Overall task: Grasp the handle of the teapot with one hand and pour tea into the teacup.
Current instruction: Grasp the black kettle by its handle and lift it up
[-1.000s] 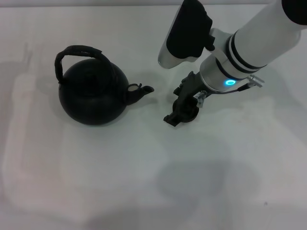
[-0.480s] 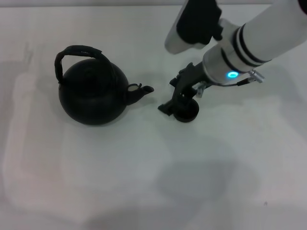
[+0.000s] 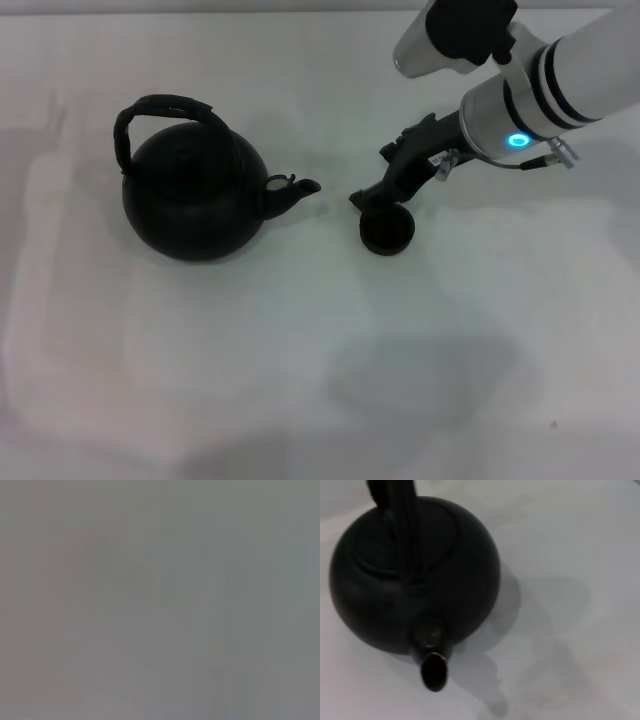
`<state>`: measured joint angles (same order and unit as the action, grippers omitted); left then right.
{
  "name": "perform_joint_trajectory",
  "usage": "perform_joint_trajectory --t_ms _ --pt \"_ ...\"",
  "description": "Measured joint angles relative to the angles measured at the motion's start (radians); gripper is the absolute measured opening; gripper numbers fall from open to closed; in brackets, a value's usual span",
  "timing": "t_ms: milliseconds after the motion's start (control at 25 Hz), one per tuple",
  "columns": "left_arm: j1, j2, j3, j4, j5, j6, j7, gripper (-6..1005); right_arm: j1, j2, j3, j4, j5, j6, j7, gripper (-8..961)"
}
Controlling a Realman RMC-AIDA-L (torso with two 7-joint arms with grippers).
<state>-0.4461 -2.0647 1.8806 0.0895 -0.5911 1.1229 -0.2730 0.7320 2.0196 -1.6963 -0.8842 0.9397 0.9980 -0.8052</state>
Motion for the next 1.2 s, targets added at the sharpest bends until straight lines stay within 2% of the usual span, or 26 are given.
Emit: perform_joint_trajectory --t_ms 160,320,480,720,920,1200 --pt "-0.002 0.001 0.000 -0.001 -0.001 0.000 0.000 846 -0.008 -0.001 0.019 0.005 -0.005 -0.031 0.000 848" --pt "-0.002 0.001 0.000 -0.001 -0.005 0.000 0.000 846 -0.032 -0.001 0.103 0.024 -0.001 -0.089 -0.021 847" --pt "-0.001 -0.001 0.000 -0.001 -0.012 0.000 0.000 847 -0.079 0.001 0.180 0.032 0.071 -0.210 -0.069 847" --pt "0.000 0.000 0.000 -0.001 -0.013 0.000 0.000 847 -0.177 -0.001 0.219 0.079 0.518 -0.429 -0.341 846" --pt "0.000 0.000 0.000 -0.001 -0.013 0.000 0.000 847 -0.180 0.002 0.292 0.243 0.981 -0.453 -0.654 845" --pt "0.021 -0.005 0.007 0.001 -0.005 0.000 -0.003 847 -0.180 0.008 0.440 0.439 1.324 -0.457 -1.160 845"
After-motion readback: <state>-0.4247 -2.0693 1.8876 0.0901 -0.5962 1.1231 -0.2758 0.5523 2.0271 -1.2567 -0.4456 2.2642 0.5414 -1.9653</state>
